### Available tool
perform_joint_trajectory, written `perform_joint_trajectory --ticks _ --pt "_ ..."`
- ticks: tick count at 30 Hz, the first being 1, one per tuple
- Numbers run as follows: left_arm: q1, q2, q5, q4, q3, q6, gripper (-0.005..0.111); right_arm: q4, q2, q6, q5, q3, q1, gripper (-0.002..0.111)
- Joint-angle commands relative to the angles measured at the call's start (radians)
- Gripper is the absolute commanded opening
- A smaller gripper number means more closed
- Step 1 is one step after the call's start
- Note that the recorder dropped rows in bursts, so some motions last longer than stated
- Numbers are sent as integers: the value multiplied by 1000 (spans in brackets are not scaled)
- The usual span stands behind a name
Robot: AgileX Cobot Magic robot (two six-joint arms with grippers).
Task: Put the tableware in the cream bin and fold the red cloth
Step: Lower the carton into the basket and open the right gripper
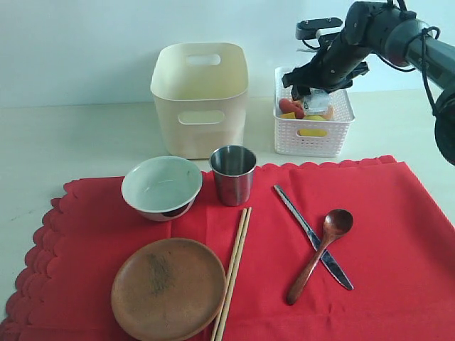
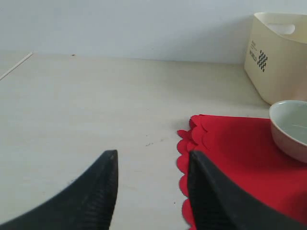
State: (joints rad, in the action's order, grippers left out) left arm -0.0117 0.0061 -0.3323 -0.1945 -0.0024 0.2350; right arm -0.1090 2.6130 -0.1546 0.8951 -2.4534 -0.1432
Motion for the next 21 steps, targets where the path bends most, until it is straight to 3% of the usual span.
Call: perform_joint_trajectory --ticks 1,13,17,21 --pt "3 -6 6 -1 2 5 45 -1 -13 -13 -11 -6 3 84" --pt "3 -6 6 -1 2 5 45 9 -113 -9 38 -6 3 87" --pt "3 -6 6 -1 2 5 45 26 -151 -9 92 -6 3 77" --pt "3 -6 6 -1 2 5 45 39 -192 7 165 -6 3 57"
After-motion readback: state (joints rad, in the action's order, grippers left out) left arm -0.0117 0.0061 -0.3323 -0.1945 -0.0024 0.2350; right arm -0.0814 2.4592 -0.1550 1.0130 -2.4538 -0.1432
